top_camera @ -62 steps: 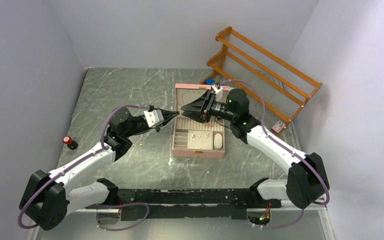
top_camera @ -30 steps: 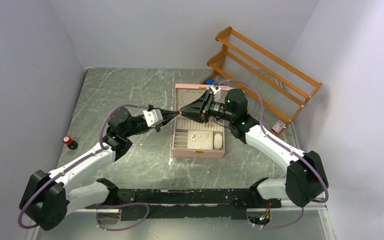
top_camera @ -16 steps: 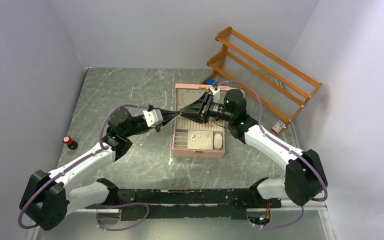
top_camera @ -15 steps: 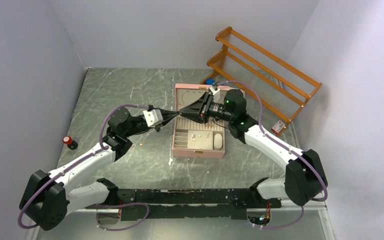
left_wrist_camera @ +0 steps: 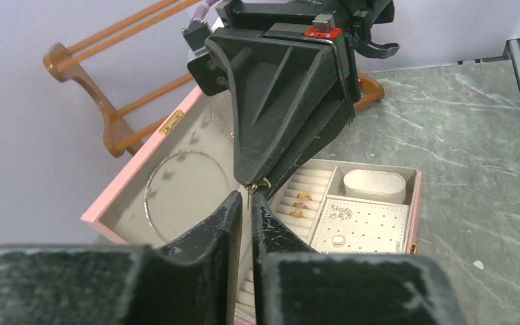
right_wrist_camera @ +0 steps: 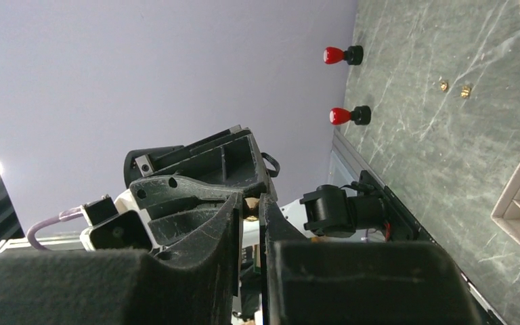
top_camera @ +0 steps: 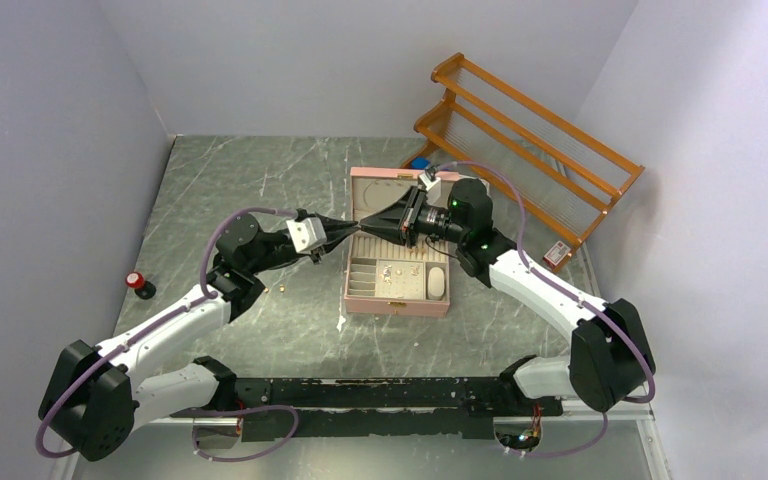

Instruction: Organize the mixed jewelry

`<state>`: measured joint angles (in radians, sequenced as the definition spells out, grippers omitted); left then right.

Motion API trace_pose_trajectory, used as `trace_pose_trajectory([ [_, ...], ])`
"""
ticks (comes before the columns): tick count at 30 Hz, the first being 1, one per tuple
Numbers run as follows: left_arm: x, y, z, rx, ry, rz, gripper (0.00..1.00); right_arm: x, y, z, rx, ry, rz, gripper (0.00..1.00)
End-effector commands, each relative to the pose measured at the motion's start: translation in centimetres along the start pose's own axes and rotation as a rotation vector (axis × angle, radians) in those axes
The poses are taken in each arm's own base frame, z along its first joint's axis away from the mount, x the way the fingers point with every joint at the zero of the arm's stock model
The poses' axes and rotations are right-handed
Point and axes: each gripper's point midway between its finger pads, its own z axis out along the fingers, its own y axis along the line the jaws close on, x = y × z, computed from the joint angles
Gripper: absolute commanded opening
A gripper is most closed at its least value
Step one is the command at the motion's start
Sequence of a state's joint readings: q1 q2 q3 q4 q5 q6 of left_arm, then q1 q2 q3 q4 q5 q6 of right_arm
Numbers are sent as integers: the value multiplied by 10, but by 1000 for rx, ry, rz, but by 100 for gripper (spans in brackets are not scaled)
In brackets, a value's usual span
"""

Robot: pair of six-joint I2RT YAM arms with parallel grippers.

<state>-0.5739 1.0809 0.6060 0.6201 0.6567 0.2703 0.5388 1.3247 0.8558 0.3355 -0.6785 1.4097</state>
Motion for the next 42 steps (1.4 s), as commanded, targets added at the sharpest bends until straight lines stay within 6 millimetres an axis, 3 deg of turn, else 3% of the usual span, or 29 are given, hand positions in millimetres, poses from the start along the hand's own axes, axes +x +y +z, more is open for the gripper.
trace_pose_trajectory([
  [1, -10, 2, 3, 5, -5, 0, 27, -2, 1, -3, 7, -40, -56, 12],
  [3, -9, 2, 1, -7, 8, -17, 43, -3, -1, -6, 24, -56, -80, 13],
  [6, -11, 2, -5, -33, 14, -38, 55, -6, -7, -12, 56, -95, -110, 13],
  [11, -18, -2, -19, -85, 6, -138, 61, -6, -26, -24, 137, -137, -172, 13],
  [16, -19, 4, -38, -246, 23, -392, 69, -13, -64, -49, 340, -205, -321, 13],
  [20, 8, 20, -59, -491, 143, -652, 73, -20, -90, -70, 489, -252, -410, 13],
  [23, 31, 29, -73, -636, 248, -740, 82, -22, -115, -78, 588, -241, -440, 13],
  [28, 56, 25, -73, -659, 346, -775, 98, -22, -146, -85, 709, -197, -476, 13],
  [37, 87, 15, -69, -635, 443, -801, 96, 2, -173, -71, 785, -74, -523, 12],
  [42, 88, 9, -63, -582, 470, -808, 93, 6, -180, -66, 800, -71, -514, 12],
])
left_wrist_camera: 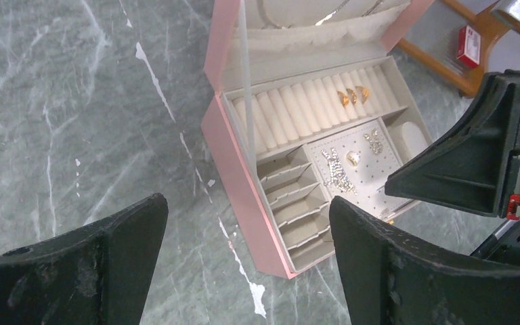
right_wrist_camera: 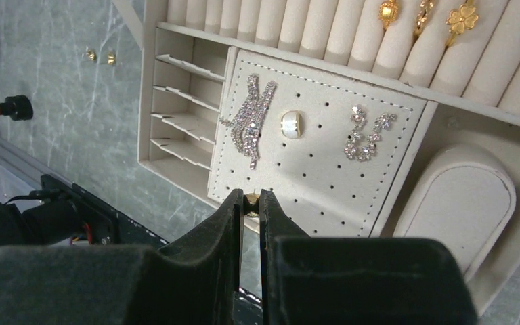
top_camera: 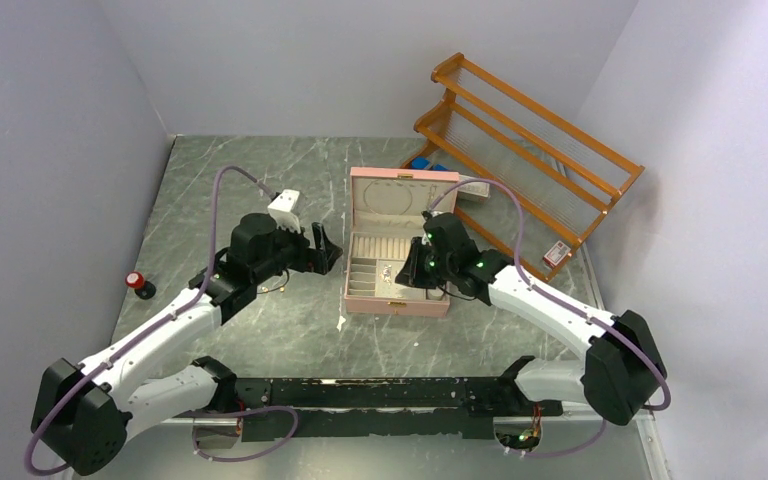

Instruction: Organize the mixed jewelry

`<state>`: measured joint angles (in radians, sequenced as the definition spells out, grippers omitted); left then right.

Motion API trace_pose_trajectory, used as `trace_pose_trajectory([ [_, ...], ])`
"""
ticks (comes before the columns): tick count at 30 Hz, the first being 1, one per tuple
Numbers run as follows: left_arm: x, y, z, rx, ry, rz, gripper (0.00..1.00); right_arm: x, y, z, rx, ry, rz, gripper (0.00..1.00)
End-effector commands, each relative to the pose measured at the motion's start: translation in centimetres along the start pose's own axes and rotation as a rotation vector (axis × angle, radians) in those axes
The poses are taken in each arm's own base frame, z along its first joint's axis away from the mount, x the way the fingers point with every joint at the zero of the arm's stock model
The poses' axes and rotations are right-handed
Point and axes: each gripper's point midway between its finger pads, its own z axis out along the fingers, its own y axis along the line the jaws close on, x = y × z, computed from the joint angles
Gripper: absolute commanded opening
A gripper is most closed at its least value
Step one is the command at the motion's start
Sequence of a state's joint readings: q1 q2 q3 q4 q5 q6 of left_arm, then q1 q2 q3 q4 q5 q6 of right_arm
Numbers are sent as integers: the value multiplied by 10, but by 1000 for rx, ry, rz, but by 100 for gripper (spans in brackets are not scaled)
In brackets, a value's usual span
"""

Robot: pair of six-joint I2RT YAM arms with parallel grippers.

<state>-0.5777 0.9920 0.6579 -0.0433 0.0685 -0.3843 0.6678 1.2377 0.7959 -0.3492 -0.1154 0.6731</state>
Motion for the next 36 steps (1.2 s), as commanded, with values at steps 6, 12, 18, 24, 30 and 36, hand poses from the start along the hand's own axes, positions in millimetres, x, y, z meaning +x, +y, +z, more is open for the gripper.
trace_pose_trajectory([
  [6, -5, -8, 2, 33, 8, 2, 92, -2, -12, 7, 73, -29, -13, 11],
  [12, -2, -6, 4, 19, 21, -3, 91, -5, -11, 12, 70, -38, -17, 11],
  [18, -3, -4, 2, 9, 15, -2, 91, -6, -8, 16, 56, -30, -17, 11],
  [24, -5, -4, 0, 6, -4, -3, 90, -7, -7, 18, 53, -36, -12, 11],
  [30, -4, -3, 0, 4, 2, 0, 90, -7, -7, 19, 56, -34, -7, 10],
  [36, -3, -3, 0, 4, 3, -2, 90, -3, -11, 18, 71, -20, -13, 10],
])
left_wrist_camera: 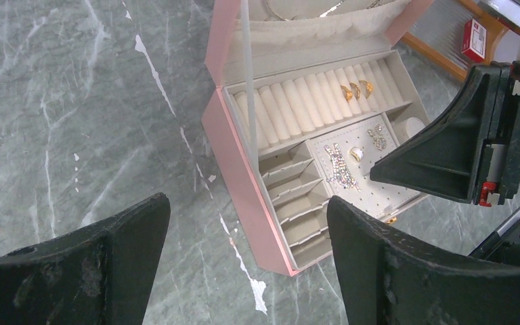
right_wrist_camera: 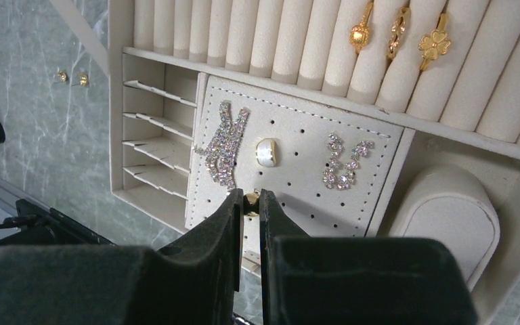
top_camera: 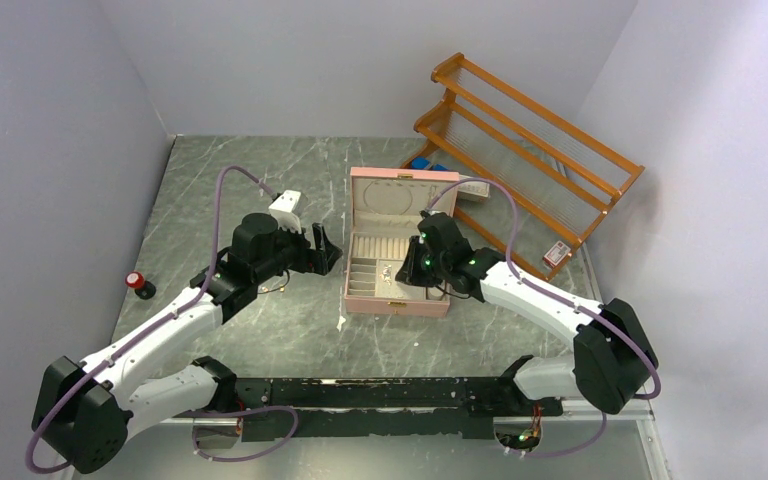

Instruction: Organize the mixed jewelry

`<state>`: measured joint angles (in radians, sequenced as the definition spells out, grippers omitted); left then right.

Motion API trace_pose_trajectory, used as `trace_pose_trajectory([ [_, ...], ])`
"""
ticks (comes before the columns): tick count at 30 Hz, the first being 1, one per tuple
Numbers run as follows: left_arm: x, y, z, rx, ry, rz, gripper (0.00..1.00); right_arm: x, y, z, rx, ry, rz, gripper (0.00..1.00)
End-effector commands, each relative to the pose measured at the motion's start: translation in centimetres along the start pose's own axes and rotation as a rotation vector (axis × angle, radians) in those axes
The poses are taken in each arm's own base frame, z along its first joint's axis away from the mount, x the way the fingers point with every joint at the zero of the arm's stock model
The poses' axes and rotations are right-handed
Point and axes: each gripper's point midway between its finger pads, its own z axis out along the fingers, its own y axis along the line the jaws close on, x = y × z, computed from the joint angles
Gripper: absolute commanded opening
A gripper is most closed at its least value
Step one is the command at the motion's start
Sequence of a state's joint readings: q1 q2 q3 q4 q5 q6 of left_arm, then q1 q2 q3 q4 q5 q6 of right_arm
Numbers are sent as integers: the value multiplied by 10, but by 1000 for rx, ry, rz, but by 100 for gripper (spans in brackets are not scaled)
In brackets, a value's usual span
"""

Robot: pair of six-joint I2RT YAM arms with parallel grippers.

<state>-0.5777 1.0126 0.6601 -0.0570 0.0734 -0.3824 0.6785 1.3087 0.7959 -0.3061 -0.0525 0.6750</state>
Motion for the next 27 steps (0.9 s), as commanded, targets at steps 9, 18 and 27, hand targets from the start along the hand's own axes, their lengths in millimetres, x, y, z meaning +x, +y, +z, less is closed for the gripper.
trace_pose_trajectory([
  [9, -9, -6, -2, 17, -27, -6, 89, -4, -3, -6, 22, -19, -21, 9],
  [18, -12, -7, -2, 22, -32, -1, 89, -2, -2, 3, 17, 0, -33, 11],
  [27, -11, -6, -2, 14, -28, -5, 90, 3, -6, 2, 51, 33, -77, 27],
])
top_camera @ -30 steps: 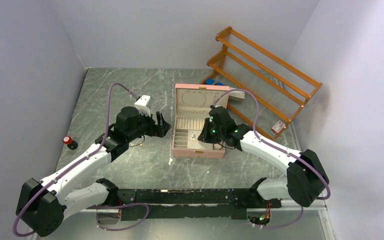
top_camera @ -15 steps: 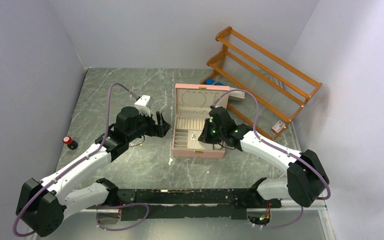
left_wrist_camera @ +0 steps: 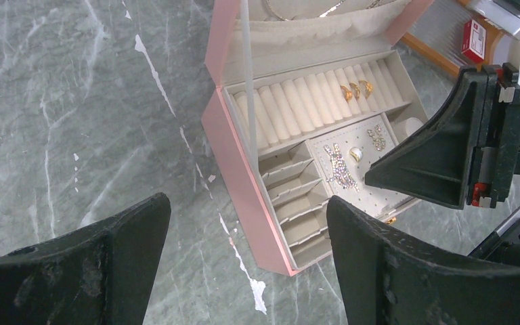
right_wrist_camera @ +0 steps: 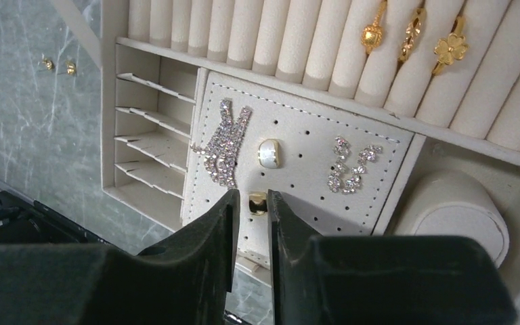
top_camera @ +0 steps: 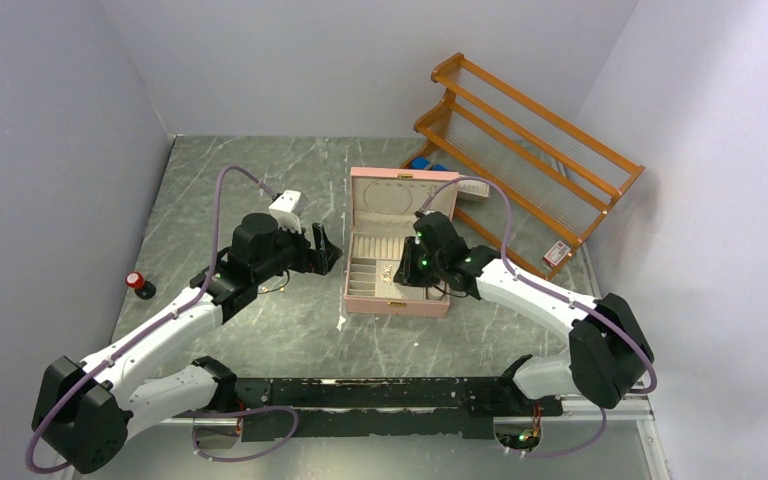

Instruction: Organize the mixed jewelry

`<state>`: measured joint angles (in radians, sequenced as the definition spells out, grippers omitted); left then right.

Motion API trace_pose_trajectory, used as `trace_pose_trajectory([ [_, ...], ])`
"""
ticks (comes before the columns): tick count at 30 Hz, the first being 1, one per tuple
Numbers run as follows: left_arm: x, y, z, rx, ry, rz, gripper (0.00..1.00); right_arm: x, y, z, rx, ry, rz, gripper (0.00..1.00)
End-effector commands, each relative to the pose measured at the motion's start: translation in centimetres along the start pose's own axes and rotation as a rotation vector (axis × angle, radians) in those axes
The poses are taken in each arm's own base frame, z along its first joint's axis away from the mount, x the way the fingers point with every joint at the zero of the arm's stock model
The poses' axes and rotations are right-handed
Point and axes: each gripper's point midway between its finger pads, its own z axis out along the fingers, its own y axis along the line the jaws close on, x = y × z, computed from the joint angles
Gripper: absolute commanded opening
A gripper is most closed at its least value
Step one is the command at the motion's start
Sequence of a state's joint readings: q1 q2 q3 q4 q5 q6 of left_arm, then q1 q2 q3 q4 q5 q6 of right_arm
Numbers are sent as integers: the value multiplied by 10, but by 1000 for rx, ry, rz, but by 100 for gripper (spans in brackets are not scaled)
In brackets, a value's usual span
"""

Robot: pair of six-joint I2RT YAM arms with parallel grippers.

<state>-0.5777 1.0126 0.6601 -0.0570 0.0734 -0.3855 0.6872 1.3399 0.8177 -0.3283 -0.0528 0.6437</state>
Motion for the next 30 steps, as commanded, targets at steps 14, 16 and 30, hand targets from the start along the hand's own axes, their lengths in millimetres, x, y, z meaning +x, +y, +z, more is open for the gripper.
trace_pose_trajectory([
  [14, 16, 30, -3, -221, 72, -180, 92, -41, 13, -33, 3, -151, -31, 40],
  [16, 35, 50, -7, -344, 116, -237, 91, -47, 15, -39, -11, -189, -27, 40],
  [30, 97, 122, -28, -700, 231, -404, 58, -53, 25, -47, -73, -229, -40, 37],
])
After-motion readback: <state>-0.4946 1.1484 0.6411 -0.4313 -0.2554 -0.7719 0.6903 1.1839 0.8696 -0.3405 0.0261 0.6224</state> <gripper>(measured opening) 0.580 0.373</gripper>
